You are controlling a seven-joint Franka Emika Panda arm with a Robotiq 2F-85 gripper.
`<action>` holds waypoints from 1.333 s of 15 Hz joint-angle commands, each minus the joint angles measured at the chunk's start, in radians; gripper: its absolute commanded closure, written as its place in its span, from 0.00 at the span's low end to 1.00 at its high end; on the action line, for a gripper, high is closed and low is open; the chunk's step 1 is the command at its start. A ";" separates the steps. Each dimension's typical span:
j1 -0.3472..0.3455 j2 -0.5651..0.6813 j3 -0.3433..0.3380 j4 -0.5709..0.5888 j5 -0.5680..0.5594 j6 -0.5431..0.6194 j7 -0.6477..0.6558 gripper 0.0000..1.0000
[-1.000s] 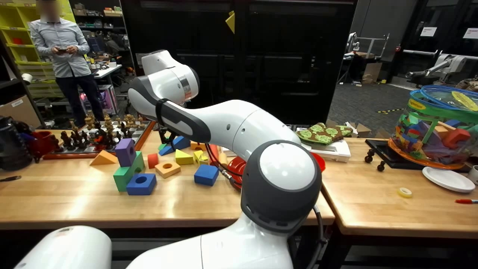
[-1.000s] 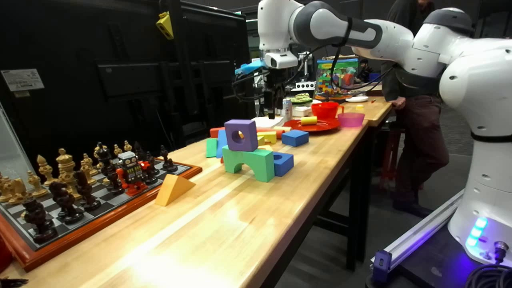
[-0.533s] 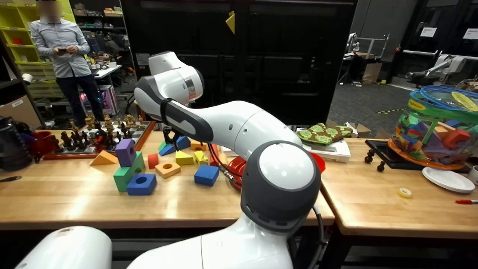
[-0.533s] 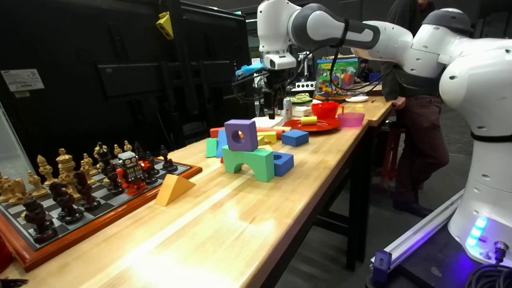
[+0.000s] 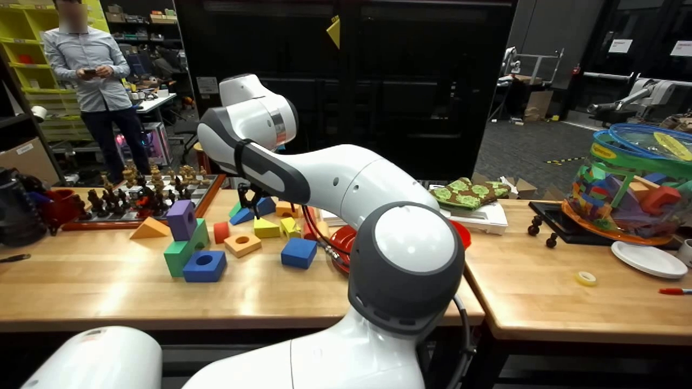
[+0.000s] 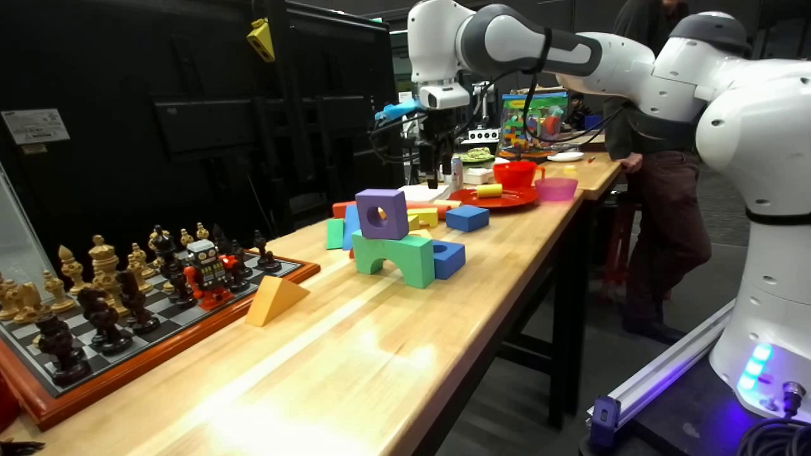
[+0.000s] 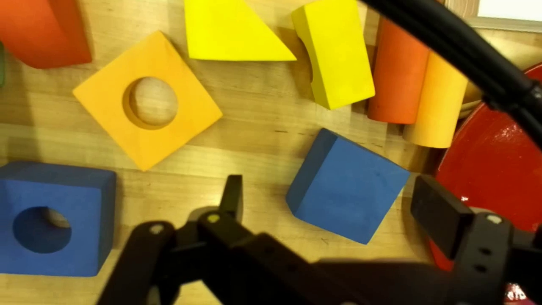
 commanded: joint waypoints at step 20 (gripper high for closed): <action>0.060 -0.006 -0.012 0.002 -0.024 -0.019 -0.001 0.00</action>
